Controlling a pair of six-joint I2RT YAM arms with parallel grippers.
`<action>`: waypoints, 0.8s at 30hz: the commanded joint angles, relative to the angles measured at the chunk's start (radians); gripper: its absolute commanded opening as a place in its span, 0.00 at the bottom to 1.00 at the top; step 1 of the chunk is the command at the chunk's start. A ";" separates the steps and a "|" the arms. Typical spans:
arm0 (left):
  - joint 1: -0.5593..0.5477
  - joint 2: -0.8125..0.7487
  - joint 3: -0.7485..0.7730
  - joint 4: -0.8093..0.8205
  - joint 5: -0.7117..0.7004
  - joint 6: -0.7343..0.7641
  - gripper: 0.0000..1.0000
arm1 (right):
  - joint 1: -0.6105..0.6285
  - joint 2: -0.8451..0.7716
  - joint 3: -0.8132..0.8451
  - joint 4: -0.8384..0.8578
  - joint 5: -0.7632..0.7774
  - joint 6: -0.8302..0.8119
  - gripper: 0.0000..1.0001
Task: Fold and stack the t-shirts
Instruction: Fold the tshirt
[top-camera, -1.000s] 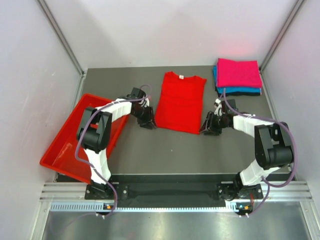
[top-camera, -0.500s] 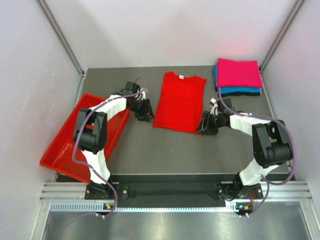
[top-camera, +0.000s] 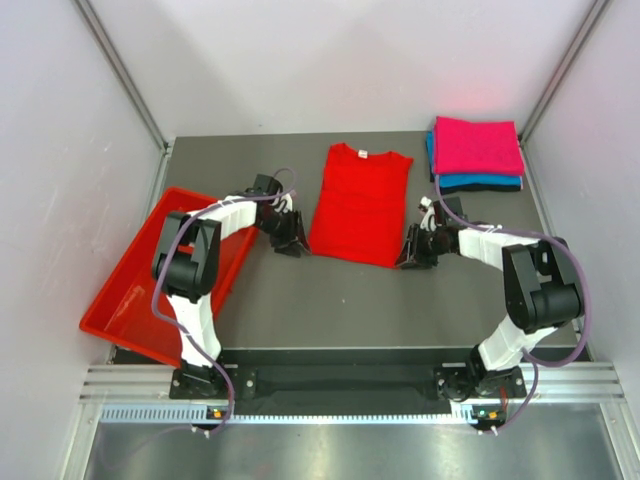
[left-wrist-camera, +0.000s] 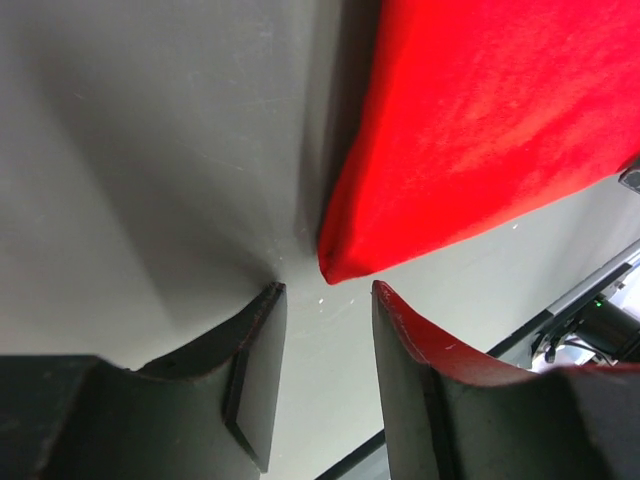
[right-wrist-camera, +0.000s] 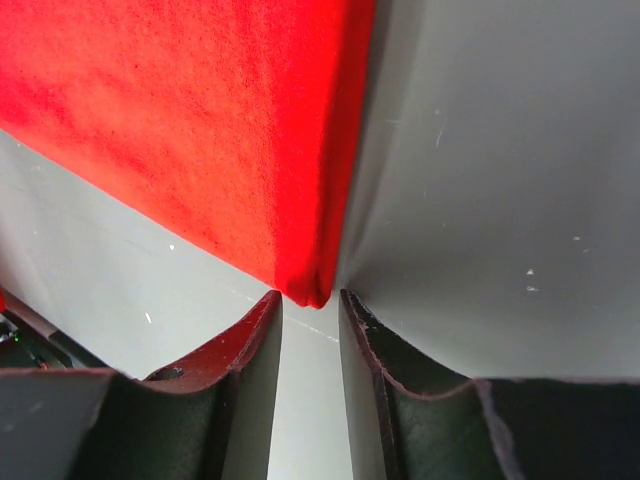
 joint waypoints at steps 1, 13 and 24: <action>0.006 0.017 0.010 0.027 -0.010 0.010 0.45 | 0.011 0.019 0.005 -0.008 0.061 -0.020 0.31; 0.006 0.043 0.021 0.027 -0.006 0.014 0.35 | 0.011 0.038 0.028 -0.031 0.106 -0.046 0.04; 0.003 -0.052 -0.013 0.055 0.013 -0.047 0.42 | 0.006 0.001 0.004 -0.071 0.184 -0.075 0.00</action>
